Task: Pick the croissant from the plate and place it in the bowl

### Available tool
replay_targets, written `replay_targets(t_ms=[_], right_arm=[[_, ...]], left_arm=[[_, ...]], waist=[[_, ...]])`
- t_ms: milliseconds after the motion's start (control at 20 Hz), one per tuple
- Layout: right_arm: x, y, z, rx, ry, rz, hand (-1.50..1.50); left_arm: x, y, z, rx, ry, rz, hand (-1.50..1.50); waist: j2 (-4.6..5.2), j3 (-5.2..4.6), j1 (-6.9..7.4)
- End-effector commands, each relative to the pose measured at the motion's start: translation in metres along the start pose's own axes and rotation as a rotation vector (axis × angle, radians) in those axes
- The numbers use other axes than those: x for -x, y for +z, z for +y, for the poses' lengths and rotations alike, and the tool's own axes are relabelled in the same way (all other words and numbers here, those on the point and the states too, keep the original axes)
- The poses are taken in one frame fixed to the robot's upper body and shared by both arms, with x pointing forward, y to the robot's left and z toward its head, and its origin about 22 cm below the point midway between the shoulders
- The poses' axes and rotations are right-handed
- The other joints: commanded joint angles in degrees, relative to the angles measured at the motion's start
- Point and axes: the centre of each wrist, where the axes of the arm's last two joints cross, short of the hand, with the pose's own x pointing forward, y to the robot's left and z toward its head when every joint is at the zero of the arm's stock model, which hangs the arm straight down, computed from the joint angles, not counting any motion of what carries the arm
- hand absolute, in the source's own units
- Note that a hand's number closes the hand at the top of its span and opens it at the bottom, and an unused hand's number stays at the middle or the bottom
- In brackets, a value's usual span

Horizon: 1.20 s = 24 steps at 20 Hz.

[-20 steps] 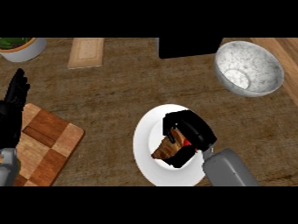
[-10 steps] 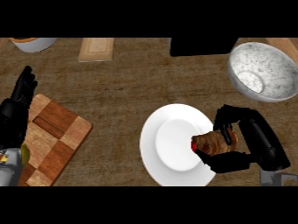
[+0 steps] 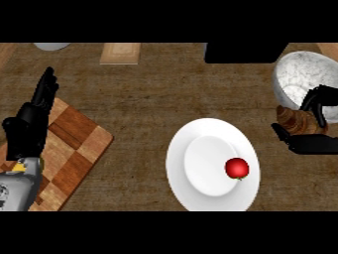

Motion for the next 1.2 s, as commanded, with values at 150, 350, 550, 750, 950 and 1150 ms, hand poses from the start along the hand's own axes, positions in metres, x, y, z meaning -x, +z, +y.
replay_targets(t_ms=[150, 350, 550, 750, 950, 1150], right_arm=[[0.051, -0.048, -0.055, 0.155, 0.089, -0.008, 1.5], [0.08, -0.055, -0.052, 0.183, 0.239, 0.019, 1.5], [0.101, -0.073, -0.061, 0.238, 0.385, 0.031, 1.5], [0.127, -0.079, -0.044, 0.245, 0.422, 0.077, 1.5], [0.142, -0.078, -0.046, 0.241, 0.28, 0.17, 1.5], [0.156, -0.069, -0.038, 0.137, 0.216, 0.205, -1.5]], left_arm=[[-0.008, -0.007, -0.002, 0.029, 0.002, -0.008, 0.0], [0.007, -0.001, -0.008, 0.009, -0.005, -0.007, 0.0], [-0.021, -0.004, -0.023, 0.039, 0.006, -0.026, 0.0], [-0.02, 0.001, -0.014, 0.06, 0.014, -0.03, 0.0], [-0.034, -0.016, -0.016, 0.055, 0.011, -0.053, 0.0], [-0.017, -0.007, -0.017, 0.061, 0.003, -0.051, 0.0]], waist=[[0.39, 0.06, 1.27], [0.46, 0.03, 1.32], [0.77, 0.14, 2.67], [0.9, 0.16, 3.47], [1.66, 0.33, 4.19], [2.01, 0.39, 4.88]])
